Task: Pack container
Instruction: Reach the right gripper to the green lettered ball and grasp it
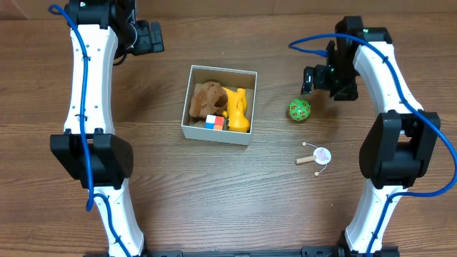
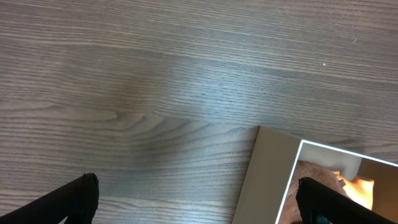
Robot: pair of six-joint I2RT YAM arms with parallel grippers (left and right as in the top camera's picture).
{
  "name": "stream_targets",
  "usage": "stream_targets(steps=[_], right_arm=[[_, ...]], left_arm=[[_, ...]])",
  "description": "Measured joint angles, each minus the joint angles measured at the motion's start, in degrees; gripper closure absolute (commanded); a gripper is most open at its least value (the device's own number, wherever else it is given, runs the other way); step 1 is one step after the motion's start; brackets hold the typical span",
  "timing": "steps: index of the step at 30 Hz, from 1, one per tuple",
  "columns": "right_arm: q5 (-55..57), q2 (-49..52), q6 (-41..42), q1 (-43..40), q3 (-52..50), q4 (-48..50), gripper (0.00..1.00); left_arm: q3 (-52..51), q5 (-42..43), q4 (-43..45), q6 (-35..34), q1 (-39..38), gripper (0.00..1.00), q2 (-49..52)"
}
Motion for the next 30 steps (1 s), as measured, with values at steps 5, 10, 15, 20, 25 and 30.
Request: stream_targets(steps=[5,10,15,20,25,30], right_arm=[[0.8,0.0,0.3,2.4,-3.1,2.6,0.00],[2.0,0.0,0.4,7.3,-3.5,4.0,0.00],[8.2,0.0,2.8,10.1,-4.4,4.4,0.00],[12.3,0.0,3.8,9.4,-7.0,6.0,0.03],[11.9,0.0,4.6,9.2,-9.5,9.6,0.76],[10.9,0.0,4.5,9.2,-10.0,9.9,0.96]], left_arm=[[0.0,0.0,0.0,0.0,0.0,0.00,0.0],[0.0,0.0,0.0,0.0,0.0,0.00,0.0],[0.0,0.0,0.0,0.0,0.0,0.00,0.0],[0.0,0.0,0.0,0.0,0.0,0.00,0.0],[0.0,0.0,0.0,0.0,0.0,0.00,0.0],[0.0,0.0,0.0,0.0,0.0,0.00,0.0]])
